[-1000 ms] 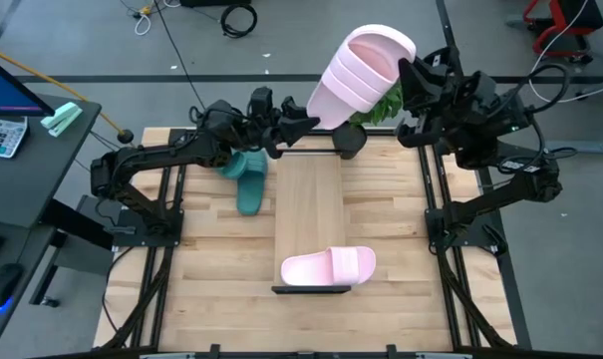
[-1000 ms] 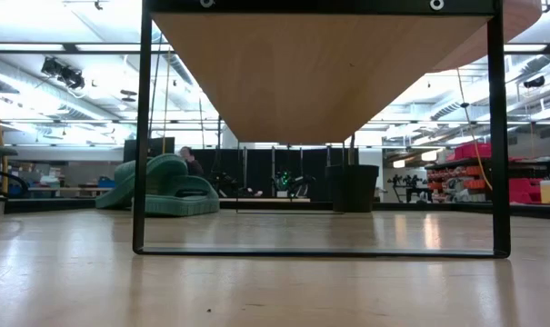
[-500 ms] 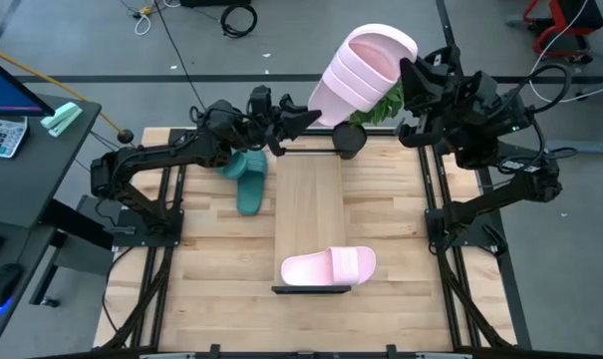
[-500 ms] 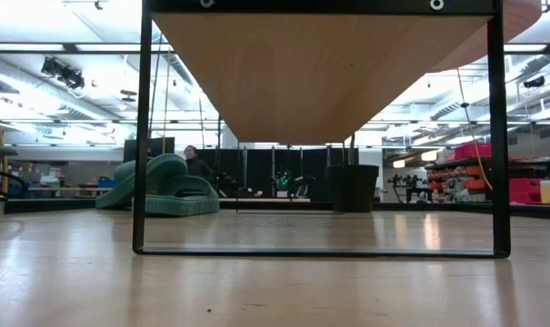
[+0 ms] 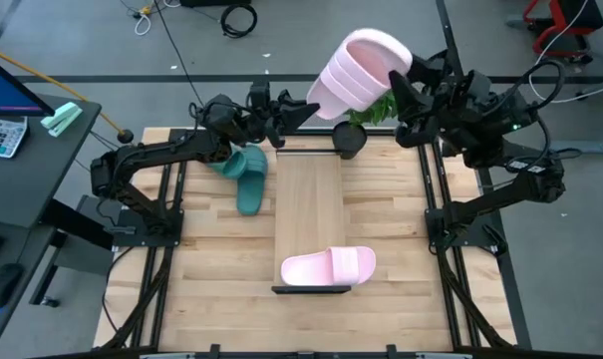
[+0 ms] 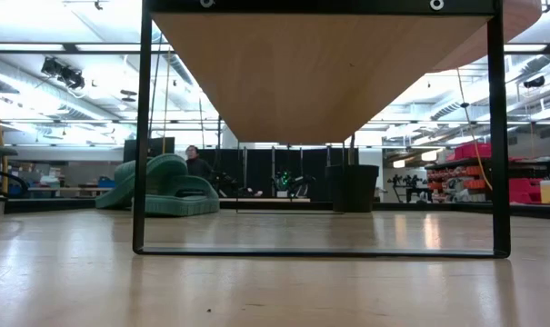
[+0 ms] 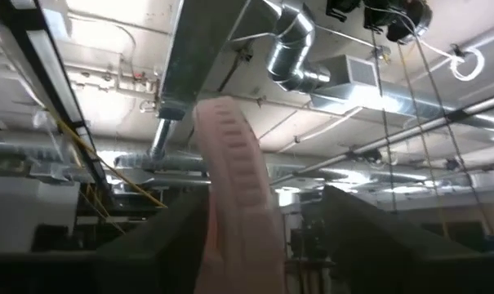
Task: Pick and place slides into the shelf
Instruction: Put the pink slide on the shelf
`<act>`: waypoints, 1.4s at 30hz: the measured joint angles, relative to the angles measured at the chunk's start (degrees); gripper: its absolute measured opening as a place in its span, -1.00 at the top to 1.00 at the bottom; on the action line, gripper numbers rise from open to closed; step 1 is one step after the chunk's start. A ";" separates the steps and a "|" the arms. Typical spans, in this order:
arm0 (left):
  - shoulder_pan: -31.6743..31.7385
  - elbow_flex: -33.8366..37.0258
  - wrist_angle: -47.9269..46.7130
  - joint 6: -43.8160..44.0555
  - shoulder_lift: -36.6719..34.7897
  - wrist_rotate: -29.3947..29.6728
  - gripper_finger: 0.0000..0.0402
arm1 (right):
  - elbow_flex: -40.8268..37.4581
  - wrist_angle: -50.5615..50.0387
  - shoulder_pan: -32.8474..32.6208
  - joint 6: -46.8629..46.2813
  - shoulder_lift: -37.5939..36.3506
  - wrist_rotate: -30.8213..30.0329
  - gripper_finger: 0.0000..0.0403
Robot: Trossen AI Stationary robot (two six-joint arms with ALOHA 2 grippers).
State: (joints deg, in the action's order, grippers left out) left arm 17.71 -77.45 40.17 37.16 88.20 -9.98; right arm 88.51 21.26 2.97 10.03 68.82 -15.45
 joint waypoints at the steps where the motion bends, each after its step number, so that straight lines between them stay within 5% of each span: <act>1: 0.25 0.00 0.17 0.24 0.00 -0.20 0.70 | 0.00 -0.70 0.02 -0.09 -0.34 -0.56 -0.26; 6: 1.24 0.00 0.43 1.21 -0.04 -1.94 0.70 | 0.00 -6.76 -0.60 -0.04 -3.28 -3.68 -0.40; 13: 1.49 0.00 -0.71 1.23 -0.09 -7.96 0.70 | 0.00 -21.89 -0.62 -3.15 -9.45 -6.81 -0.33; 21: 2.43 -0.02 -9.13 5.36 -0.32 -20.81 0.70 | -0.02 -40.40 -0.63 -11.14 -15.07 -7.21 -0.23; 27: 2.89 -0.11 -23.39 5.66 -2.96 -26.66 0.71 | -0.04 -51.05 -0.64 -16.03 -16.96 -7.22 -0.22; 42: 1.66 -0.07 -55.43 18.95 -11.39 -26.70 0.71 | -0.07 -59.67 -0.47 -17.73 -16.42 -11.51 -0.21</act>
State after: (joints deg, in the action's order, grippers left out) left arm 19.37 -77.52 -15.27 56.12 76.82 -36.68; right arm 88.44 -38.40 2.50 -7.70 52.40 -26.96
